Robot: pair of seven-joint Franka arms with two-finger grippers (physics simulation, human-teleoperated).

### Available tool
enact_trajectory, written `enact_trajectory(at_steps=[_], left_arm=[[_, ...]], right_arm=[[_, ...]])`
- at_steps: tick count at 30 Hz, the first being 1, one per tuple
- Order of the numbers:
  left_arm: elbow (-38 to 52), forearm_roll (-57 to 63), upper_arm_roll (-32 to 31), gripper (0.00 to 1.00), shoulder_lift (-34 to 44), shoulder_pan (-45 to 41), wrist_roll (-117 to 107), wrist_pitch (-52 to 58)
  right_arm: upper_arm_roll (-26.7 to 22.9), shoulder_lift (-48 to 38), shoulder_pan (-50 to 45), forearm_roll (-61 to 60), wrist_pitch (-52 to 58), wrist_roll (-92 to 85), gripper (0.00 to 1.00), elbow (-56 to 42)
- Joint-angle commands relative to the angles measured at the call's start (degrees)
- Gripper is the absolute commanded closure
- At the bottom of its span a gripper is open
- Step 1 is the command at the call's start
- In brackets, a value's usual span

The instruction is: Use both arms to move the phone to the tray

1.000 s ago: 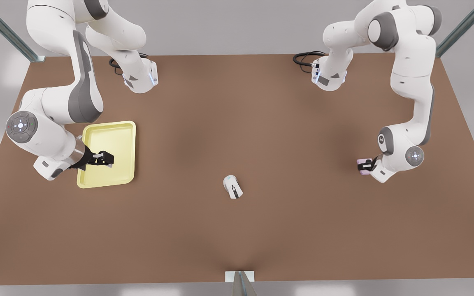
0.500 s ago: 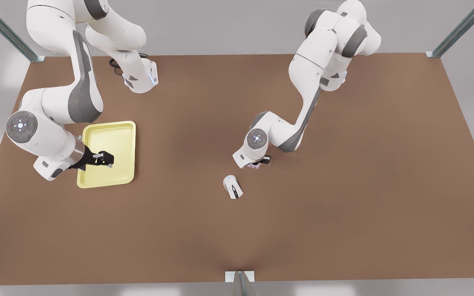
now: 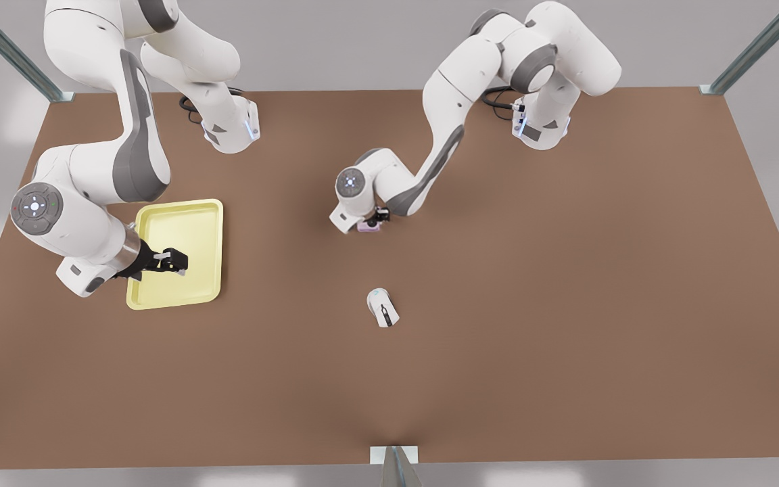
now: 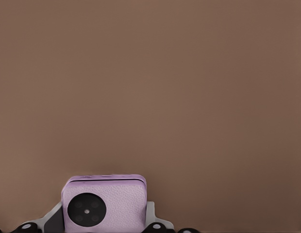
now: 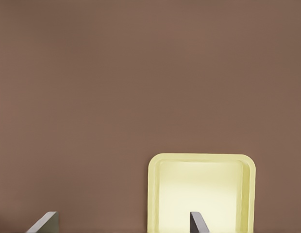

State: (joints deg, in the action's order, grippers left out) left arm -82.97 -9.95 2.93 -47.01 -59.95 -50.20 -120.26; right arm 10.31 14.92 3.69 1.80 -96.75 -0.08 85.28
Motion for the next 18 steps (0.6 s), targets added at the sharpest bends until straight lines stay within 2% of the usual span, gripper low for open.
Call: enact_trajectory(at_steps=[1,6,9,11,13,14,16,17,18], left_arm=[[0.53,0.02,-0.03,0.21,-0.36,-0.25,-10.71,-1.39],[5.72,0.46,-0.03,0.21,-2.12,1.42,-6.14,-6.75],[5.02,1.43,-0.12,0.21,-2.74,0.63,3.00,-6.66],[5.02,1.34,-0.12,0.00,-2.83,0.19,5.03,-6.57],[5.37,0.90,-0.12,0.00,-1.95,0.45,5.03,-5.78],[5.02,0.90,-0.12,0.00,1.03,2.03,5.55,-2.63],[5.63,0.37,0.58,0.00,17.55,19.33,24.96,34.10],[7.38,0.72,0.67,0.00,23.62,30.14,32.27,42.46],[8.97,2.12,0.67,0.00,26.53,38.41,37.44,47.83]], right_arm=[[-0.03,-0.06,0.09,-0.04,0.51,-0.09,0.00,0.06],[-0.03,-0.06,0.00,-0.04,0.59,-0.01,0.00,0.06],[0.06,-0.06,-0.88,-0.04,0.51,0.35,0.00,-0.38],[0.06,-0.06,-0.79,-0.04,0.51,0.17,0.00,-0.38],[0.06,-0.06,-0.88,-0.04,0.42,0.17,0.00,-0.38],[0.06,0.03,-0.88,-0.04,0.42,0.26,0.00,-0.56],[1.38,0.29,-1.41,-0.48,0.42,0.79,0.00,-0.56],[2.26,0.29,-3.60,-0.92,0.51,1.05,0.00,-0.47],[2.34,0.20,-6.50,-0.92,0.51,5.26,0.00,-0.56]])
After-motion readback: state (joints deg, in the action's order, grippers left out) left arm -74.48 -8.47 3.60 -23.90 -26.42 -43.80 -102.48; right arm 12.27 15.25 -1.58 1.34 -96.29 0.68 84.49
